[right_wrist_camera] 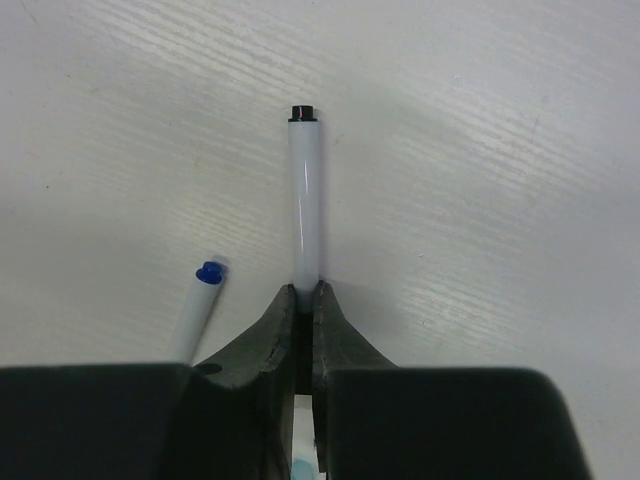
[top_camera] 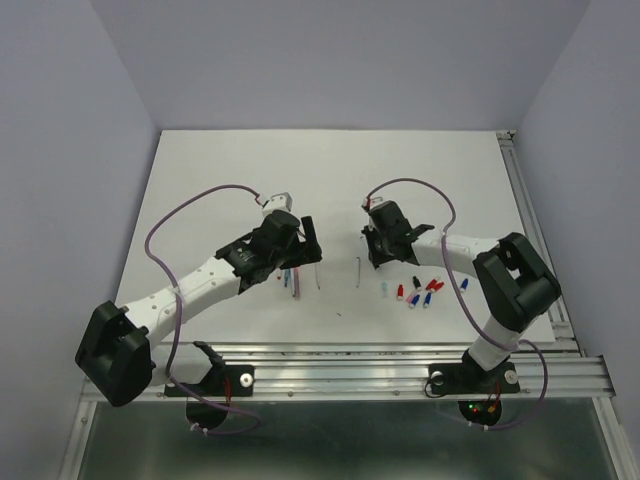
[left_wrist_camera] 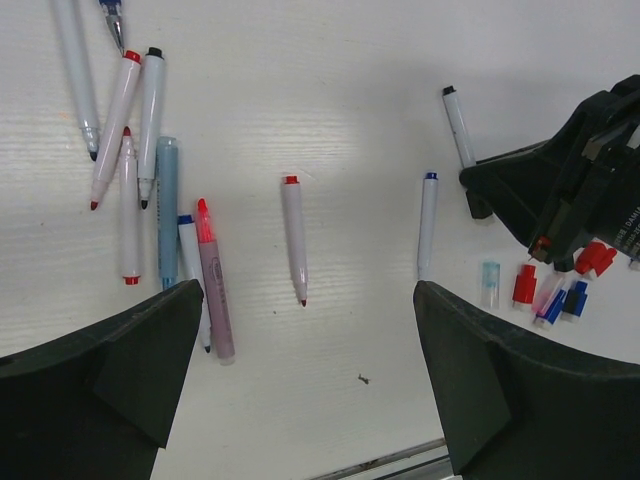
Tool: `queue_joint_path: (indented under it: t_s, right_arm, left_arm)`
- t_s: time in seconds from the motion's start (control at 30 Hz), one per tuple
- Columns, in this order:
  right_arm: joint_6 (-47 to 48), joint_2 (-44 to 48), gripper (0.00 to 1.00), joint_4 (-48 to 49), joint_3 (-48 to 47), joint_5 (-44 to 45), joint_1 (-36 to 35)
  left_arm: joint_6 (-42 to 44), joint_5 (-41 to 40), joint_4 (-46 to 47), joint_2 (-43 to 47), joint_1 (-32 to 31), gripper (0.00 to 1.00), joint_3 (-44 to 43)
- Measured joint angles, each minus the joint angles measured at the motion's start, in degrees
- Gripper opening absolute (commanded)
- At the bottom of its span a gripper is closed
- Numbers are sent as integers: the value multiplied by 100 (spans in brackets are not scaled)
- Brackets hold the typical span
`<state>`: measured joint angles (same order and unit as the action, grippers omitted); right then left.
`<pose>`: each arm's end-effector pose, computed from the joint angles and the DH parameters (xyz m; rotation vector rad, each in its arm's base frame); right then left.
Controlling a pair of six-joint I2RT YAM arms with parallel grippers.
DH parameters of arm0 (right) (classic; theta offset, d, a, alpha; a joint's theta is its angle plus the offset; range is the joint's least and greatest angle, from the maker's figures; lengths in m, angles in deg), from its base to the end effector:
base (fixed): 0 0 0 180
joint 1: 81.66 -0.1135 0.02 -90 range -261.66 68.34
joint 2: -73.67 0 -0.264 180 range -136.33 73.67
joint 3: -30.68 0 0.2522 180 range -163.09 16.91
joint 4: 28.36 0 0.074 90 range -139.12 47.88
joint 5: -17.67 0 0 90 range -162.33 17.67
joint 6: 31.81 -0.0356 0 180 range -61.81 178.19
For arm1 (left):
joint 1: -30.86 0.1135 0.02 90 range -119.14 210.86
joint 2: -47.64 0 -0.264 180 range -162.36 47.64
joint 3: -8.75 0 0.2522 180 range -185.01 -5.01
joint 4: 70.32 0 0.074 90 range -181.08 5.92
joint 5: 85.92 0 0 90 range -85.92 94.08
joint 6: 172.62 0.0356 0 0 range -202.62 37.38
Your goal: Open the pen caps
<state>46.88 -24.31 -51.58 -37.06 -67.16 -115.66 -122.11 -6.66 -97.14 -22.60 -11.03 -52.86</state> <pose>0.2834 0.1873 0.1600 -0.4573 2.4695 0.2147 0.2046 -0.1746 0.2609 -0.0616 2.2402 -0.5929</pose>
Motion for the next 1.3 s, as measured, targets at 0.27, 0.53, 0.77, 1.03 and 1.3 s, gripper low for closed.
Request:
queue_joint_path:
  t_s: [0.27,0.53,0.77,1.03,1.3]
  right_arm:
    - [-125,535,2,-153,136,-4,-22]
    - [-1051,2243,3,1027,1375,-1823,-66]
    - [-2109,2809,4,2251,2072,-3136,-302]
    - [-2647,2918,4,3060,2083,-3523,-472]
    - [-2800,2918,8,3390,2083,-3491,-472]
  left_arm:
    - [-138,278,199,153,0,99,63]
    - [-597,750,1141,734,0,99,667]
    - [-1010,1292,2127,796,-2,91,1019]
    - [-1263,1746,2811,686,-28,64,1078]
    - [-1353,1943,3001,623,-79,0,1080]
